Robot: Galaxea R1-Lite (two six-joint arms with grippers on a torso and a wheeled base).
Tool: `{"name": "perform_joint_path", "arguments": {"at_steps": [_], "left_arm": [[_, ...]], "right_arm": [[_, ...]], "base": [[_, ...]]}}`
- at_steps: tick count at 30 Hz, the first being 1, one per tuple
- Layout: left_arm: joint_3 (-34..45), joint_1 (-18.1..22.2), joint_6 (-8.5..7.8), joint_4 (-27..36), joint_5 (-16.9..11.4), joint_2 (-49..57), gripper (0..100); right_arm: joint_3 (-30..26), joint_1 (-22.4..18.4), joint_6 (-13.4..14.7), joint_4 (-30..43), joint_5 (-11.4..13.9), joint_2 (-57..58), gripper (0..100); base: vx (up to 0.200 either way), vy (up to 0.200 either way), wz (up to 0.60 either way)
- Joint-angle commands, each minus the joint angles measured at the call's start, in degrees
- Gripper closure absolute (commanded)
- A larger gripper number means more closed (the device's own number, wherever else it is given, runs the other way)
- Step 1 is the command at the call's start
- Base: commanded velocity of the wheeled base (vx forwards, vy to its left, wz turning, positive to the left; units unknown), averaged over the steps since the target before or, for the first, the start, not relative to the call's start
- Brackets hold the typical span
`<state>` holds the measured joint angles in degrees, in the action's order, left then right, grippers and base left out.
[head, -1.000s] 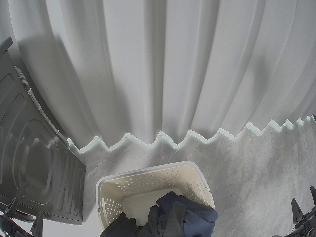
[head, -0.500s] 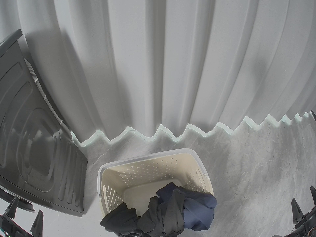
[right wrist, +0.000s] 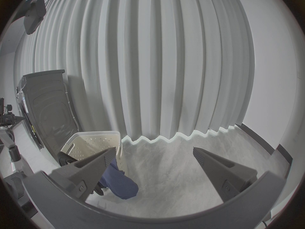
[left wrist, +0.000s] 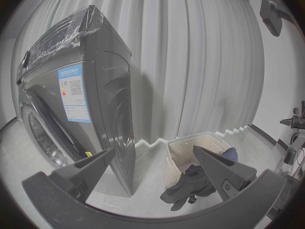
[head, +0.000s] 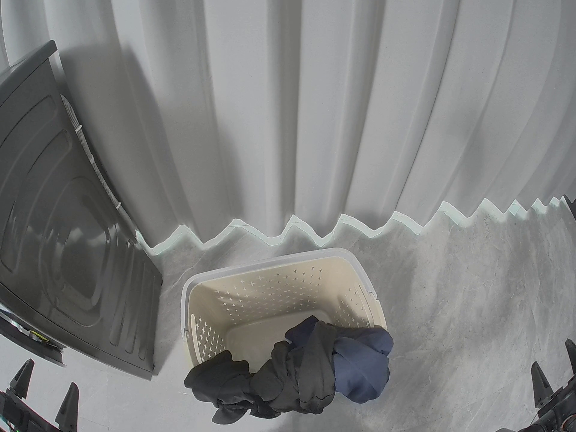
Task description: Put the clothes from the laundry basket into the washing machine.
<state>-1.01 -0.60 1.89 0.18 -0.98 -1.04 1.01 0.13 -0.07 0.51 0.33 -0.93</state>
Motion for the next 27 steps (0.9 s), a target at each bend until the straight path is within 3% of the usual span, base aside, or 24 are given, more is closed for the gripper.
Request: {"name": "perform_joint_path", "arguments": {"at_steps": [1, 18, 27], "left_arm": [[0.9, 0.0, 0.04, 0.0, 0.0, 1.0, 0], [0.9, 0.0, 0.31, 0.0, 0.0, 1.0, 0], [0.9, 0.0, 0.22, 0.0, 0.0, 1.0, 0]], "right_arm": [[-0.9, 0.0, 0.0, 0.0, 0.0, 0.8, 0], [-0.9, 0.0, 0.0, 0.0, 0.0, 0.8, 0], [-0.9, 0.0, 0.0, 0.0, 0.0, 0.8, 0]], "base": [[-0.2, 0.0, 0.0], [-0.2, 0.0, 0.0], [0.0, 0.0, 0.0]]}}
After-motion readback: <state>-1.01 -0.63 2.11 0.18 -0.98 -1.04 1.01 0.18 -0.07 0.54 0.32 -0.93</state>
